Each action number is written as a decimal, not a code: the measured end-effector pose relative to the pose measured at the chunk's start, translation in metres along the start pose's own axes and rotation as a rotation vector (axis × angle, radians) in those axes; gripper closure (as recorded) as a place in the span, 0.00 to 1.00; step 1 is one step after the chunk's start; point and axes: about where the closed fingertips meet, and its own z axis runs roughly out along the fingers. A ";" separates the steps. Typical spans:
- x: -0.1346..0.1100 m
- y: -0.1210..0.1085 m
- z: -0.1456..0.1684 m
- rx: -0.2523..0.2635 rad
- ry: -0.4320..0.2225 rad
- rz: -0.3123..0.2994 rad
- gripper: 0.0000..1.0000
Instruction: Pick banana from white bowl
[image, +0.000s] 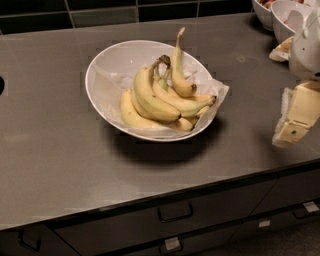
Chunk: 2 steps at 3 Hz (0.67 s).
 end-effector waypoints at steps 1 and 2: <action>0.000 0.000 0.000 0.000 0.000 0.000 0.00; -0.023 0.003 0.001 -0.019 -0.041 -0.011 0.00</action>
Offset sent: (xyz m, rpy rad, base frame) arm 0.0041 0.0527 0.0023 0.0914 0.0387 0.0581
